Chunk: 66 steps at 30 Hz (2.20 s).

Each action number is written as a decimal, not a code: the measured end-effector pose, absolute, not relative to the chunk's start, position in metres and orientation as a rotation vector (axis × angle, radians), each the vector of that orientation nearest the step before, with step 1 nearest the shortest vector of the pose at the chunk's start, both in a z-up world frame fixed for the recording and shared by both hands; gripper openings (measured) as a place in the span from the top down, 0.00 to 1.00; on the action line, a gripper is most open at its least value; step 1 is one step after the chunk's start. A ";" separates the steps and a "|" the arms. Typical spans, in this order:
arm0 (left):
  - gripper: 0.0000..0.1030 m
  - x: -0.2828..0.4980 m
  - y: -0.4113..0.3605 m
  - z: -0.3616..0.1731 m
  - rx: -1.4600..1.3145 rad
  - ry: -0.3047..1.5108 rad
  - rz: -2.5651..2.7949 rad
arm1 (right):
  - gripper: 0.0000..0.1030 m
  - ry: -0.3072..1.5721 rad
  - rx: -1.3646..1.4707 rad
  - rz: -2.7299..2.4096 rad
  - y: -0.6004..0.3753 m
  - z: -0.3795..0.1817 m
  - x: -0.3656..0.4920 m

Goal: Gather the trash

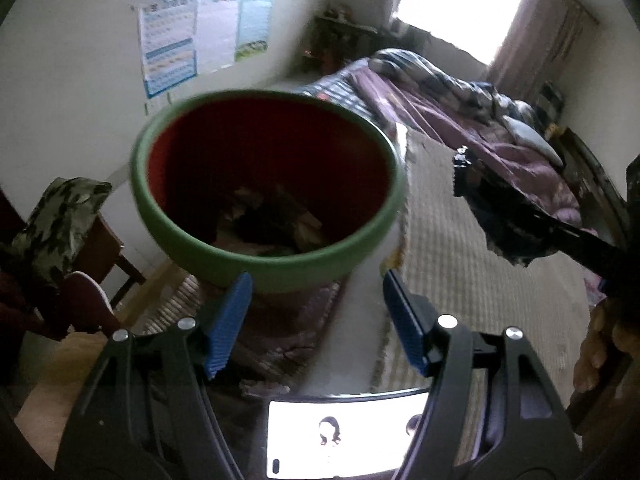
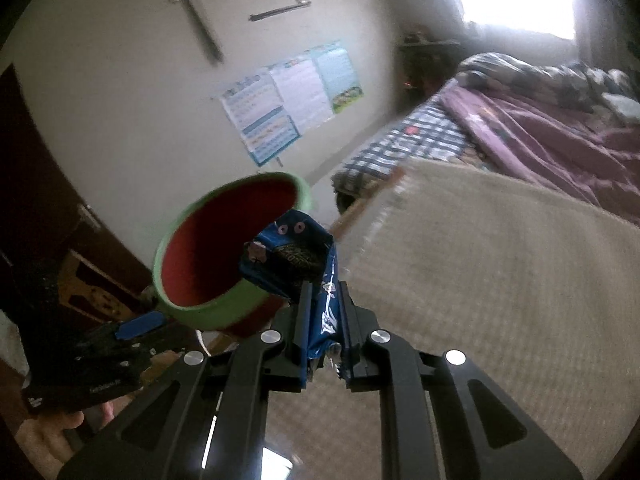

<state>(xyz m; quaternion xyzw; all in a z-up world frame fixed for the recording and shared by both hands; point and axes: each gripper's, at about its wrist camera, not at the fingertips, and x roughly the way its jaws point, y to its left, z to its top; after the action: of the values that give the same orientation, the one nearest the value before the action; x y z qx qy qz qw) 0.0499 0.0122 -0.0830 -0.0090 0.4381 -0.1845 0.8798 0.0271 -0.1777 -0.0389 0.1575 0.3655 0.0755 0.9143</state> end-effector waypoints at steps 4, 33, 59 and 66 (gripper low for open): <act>0.37 0.055 0.025 -0.076 -0.045 0.891 -0.340 | 0.87 0.741 0.293 0.223 -0.155 -0.031 0.053; 0.05 0.118 0.055 -0.054 -0.060 0.748 -0.225 | 0.26 0.682 0.290 0.232 -0.121 -0.028 0.118; 0.05 0.140 0.037 -0.031 -0.076 0.636 -0.093 | 0.07 0.430 0.110 0.004 -0.140 -0.012 0.060; 0.05 0.141 0.034 -0.032 -0.044 0.583 -0.096 | 0.07 0.409 0.081 -0.033 -0.135 -0.018 0.055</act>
<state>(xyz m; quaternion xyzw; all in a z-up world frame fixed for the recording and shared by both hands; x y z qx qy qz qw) 0.1408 0.0336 -0.0324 -0.0215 0.2873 -0.0474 0.9564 0.0553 -0.1354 -0.0178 0.0400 0.2031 -0.0166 0.9782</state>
